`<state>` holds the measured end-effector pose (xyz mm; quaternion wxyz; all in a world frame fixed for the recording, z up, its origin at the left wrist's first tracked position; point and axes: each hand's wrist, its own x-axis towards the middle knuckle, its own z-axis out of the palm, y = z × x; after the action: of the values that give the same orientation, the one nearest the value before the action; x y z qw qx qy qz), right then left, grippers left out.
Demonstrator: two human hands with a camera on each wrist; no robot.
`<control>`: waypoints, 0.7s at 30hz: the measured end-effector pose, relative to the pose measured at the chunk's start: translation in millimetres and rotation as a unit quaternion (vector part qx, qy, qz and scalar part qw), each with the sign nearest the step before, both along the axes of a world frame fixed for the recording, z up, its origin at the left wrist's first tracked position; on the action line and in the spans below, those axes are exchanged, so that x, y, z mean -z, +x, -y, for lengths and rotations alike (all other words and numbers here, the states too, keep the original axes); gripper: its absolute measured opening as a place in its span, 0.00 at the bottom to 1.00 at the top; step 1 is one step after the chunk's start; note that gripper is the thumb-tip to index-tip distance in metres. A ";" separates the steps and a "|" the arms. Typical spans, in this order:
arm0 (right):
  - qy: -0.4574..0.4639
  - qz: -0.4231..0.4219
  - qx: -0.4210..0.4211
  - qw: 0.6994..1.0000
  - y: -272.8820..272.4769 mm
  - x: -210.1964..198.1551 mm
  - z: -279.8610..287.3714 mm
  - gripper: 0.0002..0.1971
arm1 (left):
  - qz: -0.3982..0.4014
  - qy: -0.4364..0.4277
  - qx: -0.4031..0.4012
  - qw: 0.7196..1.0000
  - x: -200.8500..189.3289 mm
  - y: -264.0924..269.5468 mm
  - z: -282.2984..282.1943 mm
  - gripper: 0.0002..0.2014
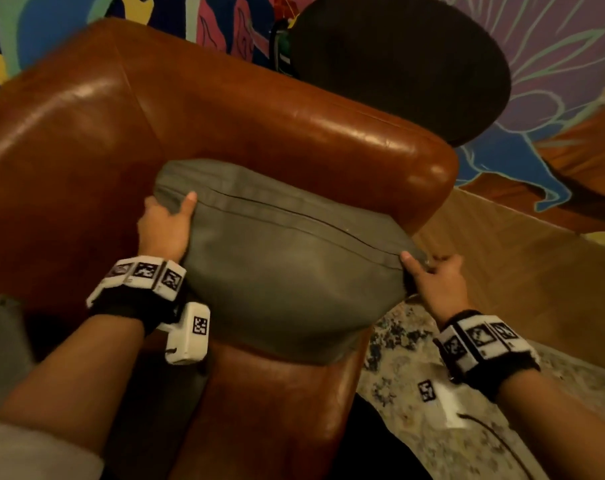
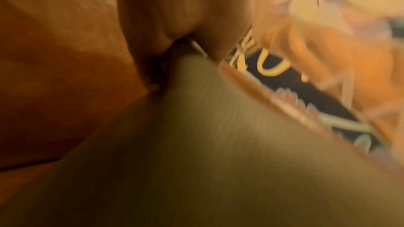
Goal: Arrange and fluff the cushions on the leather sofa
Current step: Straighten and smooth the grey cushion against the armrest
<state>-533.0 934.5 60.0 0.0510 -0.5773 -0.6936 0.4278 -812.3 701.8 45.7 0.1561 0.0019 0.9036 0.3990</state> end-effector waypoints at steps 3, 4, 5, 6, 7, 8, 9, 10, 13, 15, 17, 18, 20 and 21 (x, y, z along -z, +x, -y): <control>0.065 -0.147 0.026 0.987 13.2 -27.5 13.4 0.25 | -0.125 -0.024 0.013 0.992 -26.9 -7.2 11.0 0.18; 0.059 -0.179 0.034 0.982 18.1 -32.5 16.5 0.24 | -0.138 -0.020 0.020 0.990 -35.9 -8.5 14.0 0.18; 0.041 -0.200 0.052 0.977 21.7 -34.6 17.7 0.25 | -0.133 -0.003 0.017 0.991 -36.1 -14.5 17.2 0.18; 0.020 -0.208 0.070 0.975 20.4 -29.8 15.9 0.26 | -0.110 0.012 0.014 0.994 -35.7 -19.0 17.5 0.19; -0.011 -0.198 0.085 0.977 17.4 -24.2 14.9 0.27 | -0.082 0.022 0.009 0.996 -33.5 -21.6 16.8 0.21; -0.051 -0.171 0.101 0.979 15.2 -16.8 14.8 0.30 | -0.039 0.038 -0.005 0.998 -31.1 -21.9 14.9 0.24; -0.089 -0.144 0.123 0.978 12.8 -8.7 14.6 0.34 | 0.020 0.091 -0.035 0.995 -26.4 -23.0 12.5 0.24; -0.121 -0.136 0.147 0.972 10.8 -0.5 14.0 0.38 | 0.078 0.150 -0.068 0.983 -21.5 -21.4 11.4 0.22; -0.199 -0.194 0.173 0.945 9.9 2.6 24.1 0.26 | 0.106 0.185 -0.107 0.971 -8.9 -1.9 17.8 0.12; -0.195 -0.197 0.124 0.953 16.5 0.2 32.2 0.15 | 0.026 0.098 -0.067 0.993 -4.5 10.4 27.4 0.10; -0.143 -0.237 0.103 0.955 20.8 -5.8 35.5 0.10 | -0.039 0.086 -0.034 0.995 -7.9 13.3 29.4 0.09; -0.122 -0.262 0.105 0.952 21.7 -8.6 35.5 0.09 | -0.038 0.140 -0.046 0.988 -12.8 12.9 28.6 0.08; -0.115 -0.297 0.142 0.937 20.8 -11.5 35.5 0.08 | 0.048 0.272 -0.083 0.958 -23.1 12.1 25.0 0.05; -0.129 -0.301 0.161 0.931 19.8 -9.7 35.3 0.08 | 0.109 0.331 -0.088 0.933 -24.4 13.1 22.7 0.03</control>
<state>-513.2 899.3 69.8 0.2505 -0.5274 -0.4818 0.6535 -799.2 679.1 70.1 0.2087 -0.0700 0.6944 0.6851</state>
